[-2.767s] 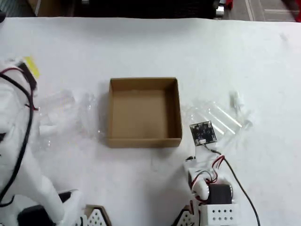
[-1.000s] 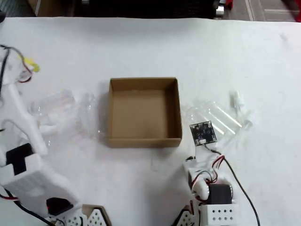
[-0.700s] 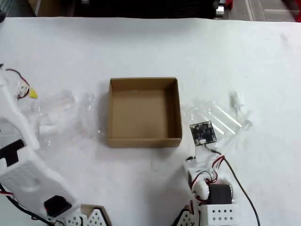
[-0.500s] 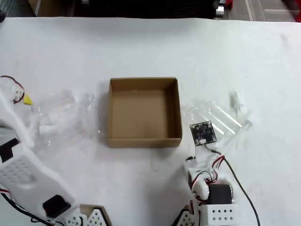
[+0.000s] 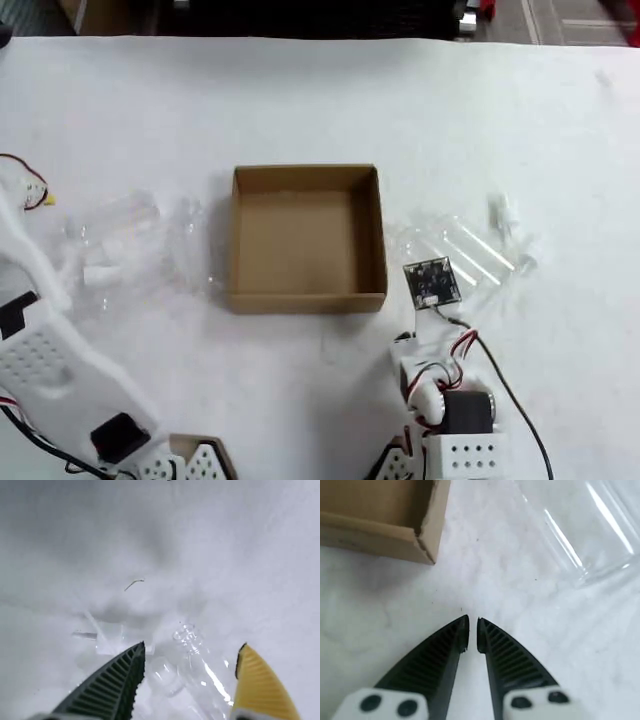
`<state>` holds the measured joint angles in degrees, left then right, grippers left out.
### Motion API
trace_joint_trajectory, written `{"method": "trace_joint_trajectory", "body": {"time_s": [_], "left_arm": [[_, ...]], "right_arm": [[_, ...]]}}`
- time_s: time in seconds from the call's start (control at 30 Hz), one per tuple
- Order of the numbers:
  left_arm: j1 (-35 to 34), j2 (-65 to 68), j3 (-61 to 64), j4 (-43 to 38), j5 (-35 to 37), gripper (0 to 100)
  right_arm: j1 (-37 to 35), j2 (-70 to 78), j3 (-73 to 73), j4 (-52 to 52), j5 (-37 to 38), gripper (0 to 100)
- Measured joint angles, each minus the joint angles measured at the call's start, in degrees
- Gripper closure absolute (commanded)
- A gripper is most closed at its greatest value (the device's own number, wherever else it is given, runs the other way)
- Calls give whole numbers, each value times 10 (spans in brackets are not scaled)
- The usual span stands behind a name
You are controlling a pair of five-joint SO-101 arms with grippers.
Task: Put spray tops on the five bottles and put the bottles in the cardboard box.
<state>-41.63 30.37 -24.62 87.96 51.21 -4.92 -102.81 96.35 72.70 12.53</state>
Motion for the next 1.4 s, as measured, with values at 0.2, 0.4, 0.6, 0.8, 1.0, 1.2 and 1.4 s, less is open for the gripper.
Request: {"method": "trace_joint_trajectory", "body": {"time_s": [0.2,0.4,0.6,0.8,1.0,1.2,1.4], "left_arm": [[12,4,11,-10,0,722],[18,53,18,-29,0,722],[18,109,-19,-37,0,722],[18,141,-58,-19,3,722],[26,142,-110,65,17,722],[47,160,-157,92,20,722],[48,216,-194,59,20,722]], "right_arm": [[0,0,0,0,0,981],[0,0,0,0,0,981],[0,0,0,0,0,981],[0,0,0,0,0,981],[0,0,0,0,0,981],[0,0,0,0,0,981],[0,0,0,0,0,981]]}}
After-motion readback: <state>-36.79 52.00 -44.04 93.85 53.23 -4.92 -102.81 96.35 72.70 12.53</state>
